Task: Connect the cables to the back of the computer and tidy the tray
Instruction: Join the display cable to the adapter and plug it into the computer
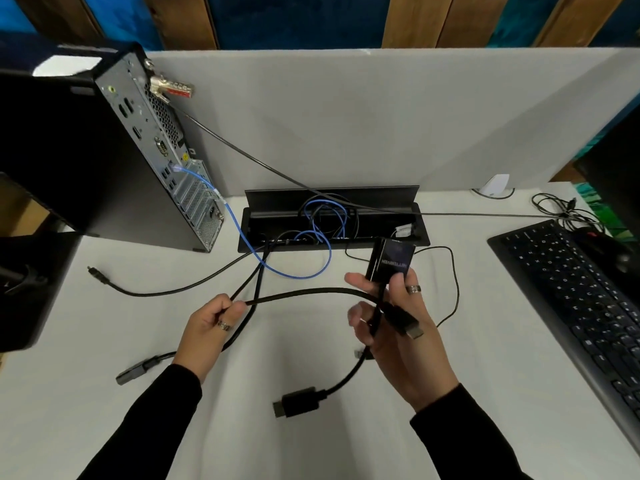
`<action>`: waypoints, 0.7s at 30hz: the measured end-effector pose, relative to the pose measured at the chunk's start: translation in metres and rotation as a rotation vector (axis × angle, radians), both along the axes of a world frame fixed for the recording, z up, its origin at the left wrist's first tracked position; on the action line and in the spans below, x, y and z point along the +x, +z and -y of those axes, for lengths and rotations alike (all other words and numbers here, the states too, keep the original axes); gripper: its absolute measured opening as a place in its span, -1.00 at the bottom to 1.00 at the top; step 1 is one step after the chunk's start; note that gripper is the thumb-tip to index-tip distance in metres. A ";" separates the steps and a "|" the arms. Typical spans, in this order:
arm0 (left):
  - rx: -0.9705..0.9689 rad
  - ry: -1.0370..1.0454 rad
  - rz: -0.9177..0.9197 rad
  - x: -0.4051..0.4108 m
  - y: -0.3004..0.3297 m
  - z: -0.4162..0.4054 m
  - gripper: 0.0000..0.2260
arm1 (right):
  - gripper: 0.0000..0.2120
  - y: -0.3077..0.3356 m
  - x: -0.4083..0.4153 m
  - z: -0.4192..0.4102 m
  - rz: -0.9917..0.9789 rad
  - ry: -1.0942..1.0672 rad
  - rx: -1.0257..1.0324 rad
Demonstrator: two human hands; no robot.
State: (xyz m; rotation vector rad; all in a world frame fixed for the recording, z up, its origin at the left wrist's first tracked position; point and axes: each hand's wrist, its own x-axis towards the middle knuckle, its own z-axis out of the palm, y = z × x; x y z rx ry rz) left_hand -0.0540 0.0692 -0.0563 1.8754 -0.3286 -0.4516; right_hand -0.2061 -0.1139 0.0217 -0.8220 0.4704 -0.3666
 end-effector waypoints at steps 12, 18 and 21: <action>0.056 -0.144 0.055 -0.004 -0.022 -0.004 -0.61 | -0.87 0.013 0.031 -0.006 -0.234 -0.202 -0.186; 0.082 -0.193 0.055 -0.002 -0.022 -0.006 -0.74 | -0.84 0.009 0.030 -0.002 -0.269 -0.160 -0.319; 0.063 -0.180 0.048 0.010 -0.016 -0.007 -0.83 | -0.90 0.006 0.019 0.006 -0.288 -0.057 -0.419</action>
